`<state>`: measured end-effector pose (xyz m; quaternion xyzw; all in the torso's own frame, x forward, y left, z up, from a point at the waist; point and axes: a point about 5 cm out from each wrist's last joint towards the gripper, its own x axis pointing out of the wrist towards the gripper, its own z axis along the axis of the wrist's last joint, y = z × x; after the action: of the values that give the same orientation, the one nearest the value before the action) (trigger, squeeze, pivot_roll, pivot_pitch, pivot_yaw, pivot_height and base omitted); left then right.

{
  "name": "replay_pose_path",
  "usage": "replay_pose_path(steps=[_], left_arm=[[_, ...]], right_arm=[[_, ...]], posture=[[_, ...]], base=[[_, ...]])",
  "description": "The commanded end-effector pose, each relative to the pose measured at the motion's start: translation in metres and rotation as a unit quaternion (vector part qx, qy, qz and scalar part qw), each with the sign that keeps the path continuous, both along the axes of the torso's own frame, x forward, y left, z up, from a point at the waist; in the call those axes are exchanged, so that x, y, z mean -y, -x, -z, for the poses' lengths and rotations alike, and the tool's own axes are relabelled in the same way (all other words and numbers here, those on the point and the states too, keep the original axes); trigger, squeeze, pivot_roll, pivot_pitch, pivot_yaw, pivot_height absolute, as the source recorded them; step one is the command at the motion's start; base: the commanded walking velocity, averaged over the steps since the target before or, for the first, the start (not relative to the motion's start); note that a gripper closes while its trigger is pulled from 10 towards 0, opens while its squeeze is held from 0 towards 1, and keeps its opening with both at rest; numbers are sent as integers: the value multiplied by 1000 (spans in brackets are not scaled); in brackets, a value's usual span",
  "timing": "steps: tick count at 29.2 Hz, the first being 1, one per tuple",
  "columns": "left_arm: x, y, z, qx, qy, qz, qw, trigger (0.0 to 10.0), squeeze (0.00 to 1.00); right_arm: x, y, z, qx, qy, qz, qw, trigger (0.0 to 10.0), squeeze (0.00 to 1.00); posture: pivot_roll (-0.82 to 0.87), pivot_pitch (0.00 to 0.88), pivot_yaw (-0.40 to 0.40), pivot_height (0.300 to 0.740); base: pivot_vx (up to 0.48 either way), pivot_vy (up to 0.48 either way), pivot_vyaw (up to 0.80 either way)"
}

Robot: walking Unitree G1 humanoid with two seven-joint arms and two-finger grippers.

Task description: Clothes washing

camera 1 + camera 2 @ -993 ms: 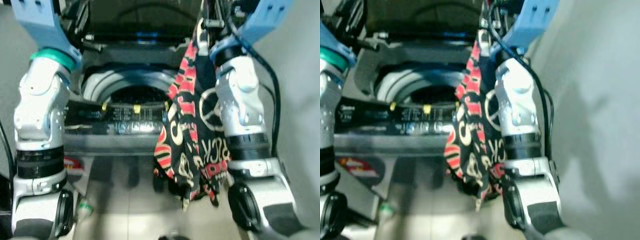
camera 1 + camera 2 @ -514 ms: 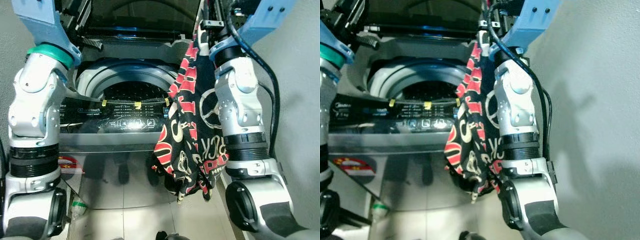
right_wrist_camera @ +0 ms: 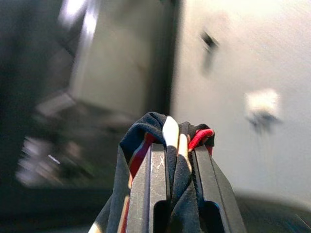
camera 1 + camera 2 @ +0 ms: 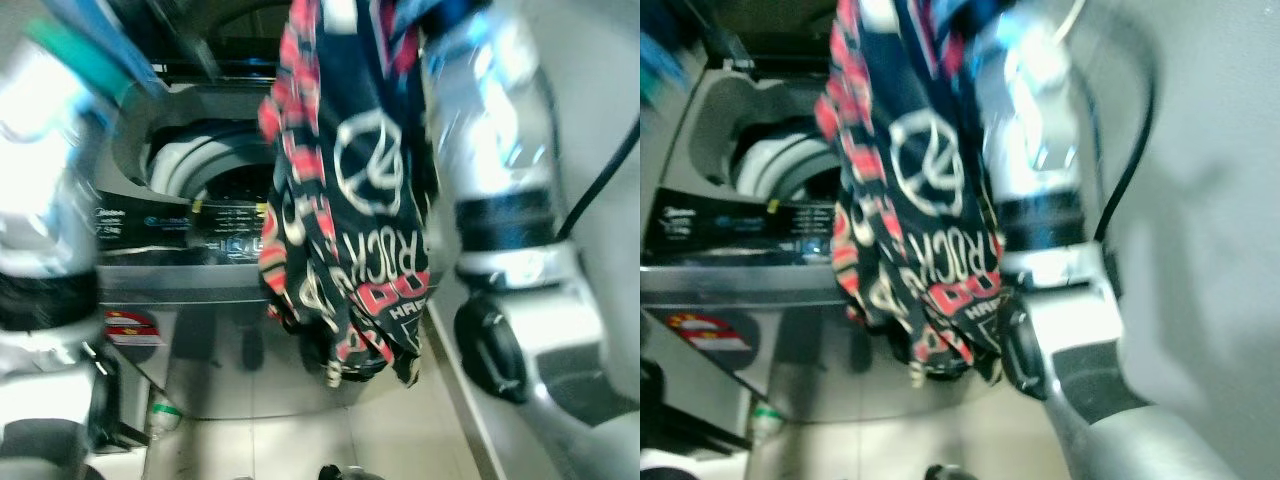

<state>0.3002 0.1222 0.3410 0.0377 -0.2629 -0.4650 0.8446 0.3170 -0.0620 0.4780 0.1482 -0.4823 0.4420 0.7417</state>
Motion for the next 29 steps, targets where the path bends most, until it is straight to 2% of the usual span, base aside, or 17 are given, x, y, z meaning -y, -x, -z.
replay_pose_path(steps=[1,3,4,6,9,10,12,14,15,19,20,21,22,23,24,28,29], left_arm=[[18,15,-5,1,-5,89,996,10000,0],[26,9,0,-20,1,108,994,10000,0],[28,-11,7,-32,-20,45,998,10000,0],[28,-11,7,-32,-20,45,998,10000,0],[28,-29,16,-60,-29,1,998,10000,4],[28,-28,18,-67,-27,11,997,10000,1000],[27,-21,18,-68,-30,30,997,10000,1000],[12,-5,16,-59,-37,45,997,10000,1000],[12,-5,16,-59,-37,45,997,10000,1000],[-16,9,15,-46,-41,40,997,10000,1000],[-16,9,15,-46,-41,40,997,10000,1000],[-32,13,15,-40,-49,31,997,10000,1000],[-32,13,15,-40,-49,31,997,10000,1000],[-49,14,17,-34,-67,2,997,10000,1000],[-49,14,17,-34,-67,2,997,10000,1000],[-81,9,19,-19,-110,-84,990,10000,1000],[-81,9,19,-19,-110,-84,990,10000,1000]], right_arm=[[2,12,-21,20,-21,-61,998,10000,0],[3,19,-37,30,-37,-91,995,10000,0],[4,25,-44,46,-38,-97,993,10000,0],[4,25,-44,46,-38,-97,993,10000,0],[5,25,-44,56,-34,-90,994,10000,0],[5,24,-43,55,-32,-81,995,10000,0],[6,21,-42,52,-27,-69,996,10000,0],[7,8,-33,33,-16,-51,998,10000,0],[7,8,-33,33,-16,-51,998,10000,0],[12,-9,-13,0,-10,-28,1000,10000,0],[12,-9,-13,0,-10,-28,1000,10000,0],[12,-18,0,-24,-7,-16,1000,10000,0],[12,-18,0,-24,-7,-16,1000,10000,0],[12,-27,14,-49,-3,-3,999,10000,0],[12,-27,14,-49,-3,-3,999,10000,0],[14,-39,36,-84,-5,16,996,10000,0],[14,-39,36,-84,-5,16,996,10000,0]], posture=[[133,38,-3,740],[130,40,-6,740],[128,41,-6,740],[128,41,-6,740],[114,49,2,740],[114,49,4,740],[114,51,5,740],[122,53,-1,740],[122,53,-1,740],[141,59,-15,740],[141,59,-15,740],[161,62,-22,740],[161,62,-22,740],[161,62,-22,740],[161,62,-22,740],[180,59,-23,740],[180,59,-23,740]], base=[[0,0,0],[0,0,0],[0,0,0],[0,0,0],[0,0,0],[0,0,0],[0,0,0],[0,0,0],[0,0,0],[0,0,0],[0,0,0],[0,0,0],[0,0,0],[0,0,0],[0,0,0],[0,0,0],[0,0,0]])
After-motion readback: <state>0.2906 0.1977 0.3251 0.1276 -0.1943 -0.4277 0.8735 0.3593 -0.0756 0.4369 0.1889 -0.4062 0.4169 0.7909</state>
